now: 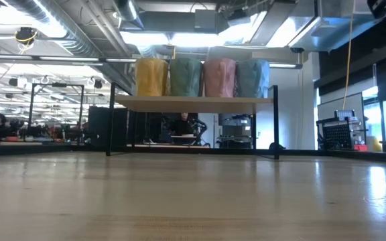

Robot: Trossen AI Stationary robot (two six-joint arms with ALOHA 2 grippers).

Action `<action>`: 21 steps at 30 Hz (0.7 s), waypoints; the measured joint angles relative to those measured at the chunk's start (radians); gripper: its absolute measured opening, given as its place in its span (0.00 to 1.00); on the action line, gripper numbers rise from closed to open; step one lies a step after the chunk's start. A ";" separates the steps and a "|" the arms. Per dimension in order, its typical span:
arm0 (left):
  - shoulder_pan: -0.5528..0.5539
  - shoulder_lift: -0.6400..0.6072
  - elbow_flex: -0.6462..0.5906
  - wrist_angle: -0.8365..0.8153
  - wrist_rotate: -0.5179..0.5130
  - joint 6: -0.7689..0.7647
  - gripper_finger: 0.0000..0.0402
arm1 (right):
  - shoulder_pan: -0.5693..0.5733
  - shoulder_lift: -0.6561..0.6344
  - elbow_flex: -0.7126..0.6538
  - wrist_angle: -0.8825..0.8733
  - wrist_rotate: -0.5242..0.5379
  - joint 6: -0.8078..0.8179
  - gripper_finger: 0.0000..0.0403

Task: Place coffee mugs
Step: Return to Home Position

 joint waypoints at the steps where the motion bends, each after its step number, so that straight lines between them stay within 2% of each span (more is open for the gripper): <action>1: 0.002 -0.035 -0.040 0.021 -0.002 0.000 0.10 | 0.000 -0.021 -0.004 0.021 0.001 0.000 0.02; 3: 0.005 -0.118 -0.110 0.074 -0.008 0.001 0.07 | 0.000 -0.068 -0.016 0.028 0.000 0.000 0.04; 7: 0.005 -0.247 -0.212 0.042 -0.018 0.001 0.03 | 0.000 -0.134 -0.045 0.045 0.027 0.006 0.07; 12: 0.001 -0.348 -0.294 0.029 -0.020 0.001 0.02 | 0.000 -0.142 -0.053 -0.018 0.052 0.009 0.07; 16: 0.002 -0.373 -0.311 0.046 -0.023 0.001 0.02 | 0.000 -0.139 -0.053 0.002 0.050 0.005 0.07; 18: 0.003 -0.371 -0.323 0.048 -0.036 0.023 0.02 | 0.000 -0.137 -0.054 0.023 0.021 -0.049 0.07; 21: 0.003 -0.371 -0.365 0.088 0.014 0.096 0.02 | 0.000 -0.133 -0.071 0.085 -0.009 -0.107 0.08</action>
